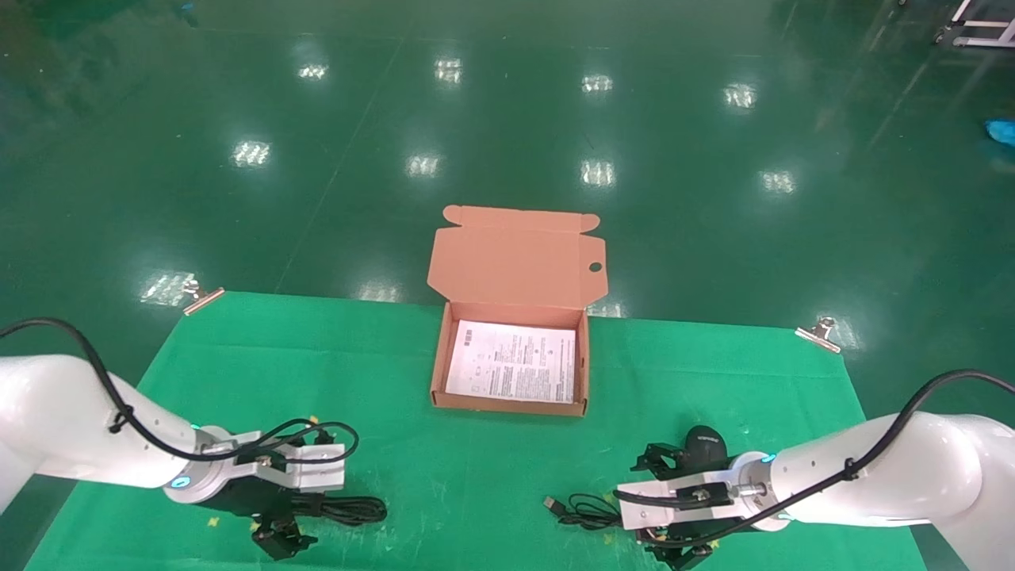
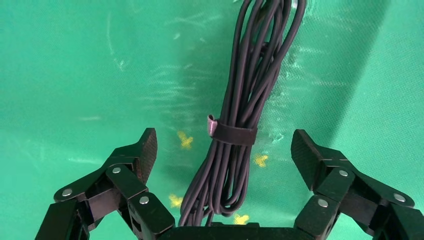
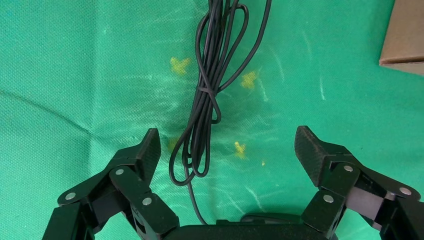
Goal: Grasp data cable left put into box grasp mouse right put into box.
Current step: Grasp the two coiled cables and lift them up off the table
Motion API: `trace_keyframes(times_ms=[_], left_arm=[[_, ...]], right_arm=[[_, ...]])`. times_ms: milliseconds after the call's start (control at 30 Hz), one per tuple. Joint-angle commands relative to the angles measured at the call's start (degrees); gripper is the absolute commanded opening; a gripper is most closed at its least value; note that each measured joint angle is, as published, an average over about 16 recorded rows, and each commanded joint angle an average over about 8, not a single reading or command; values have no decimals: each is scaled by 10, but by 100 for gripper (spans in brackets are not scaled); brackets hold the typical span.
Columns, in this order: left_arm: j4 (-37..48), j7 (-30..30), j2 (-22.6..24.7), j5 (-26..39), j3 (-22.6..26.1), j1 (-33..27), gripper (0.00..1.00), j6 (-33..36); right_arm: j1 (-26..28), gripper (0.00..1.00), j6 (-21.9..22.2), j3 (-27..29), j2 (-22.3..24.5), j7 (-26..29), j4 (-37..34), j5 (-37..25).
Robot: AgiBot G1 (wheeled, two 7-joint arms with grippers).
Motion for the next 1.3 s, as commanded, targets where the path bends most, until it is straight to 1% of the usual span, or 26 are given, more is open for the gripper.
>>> trace_keyframes(times_ms=[33, 1300], left_arm=[[3, 1, 0, 0, 0, 0, 0, -1], [-9, -3, -1, -1, 0, 0, 0, 3]], right_arm=[[0, 0, 2, 1, -1, -1, -4, 1], [1, 0, -5, 0, 4, 3, 10, 0]])
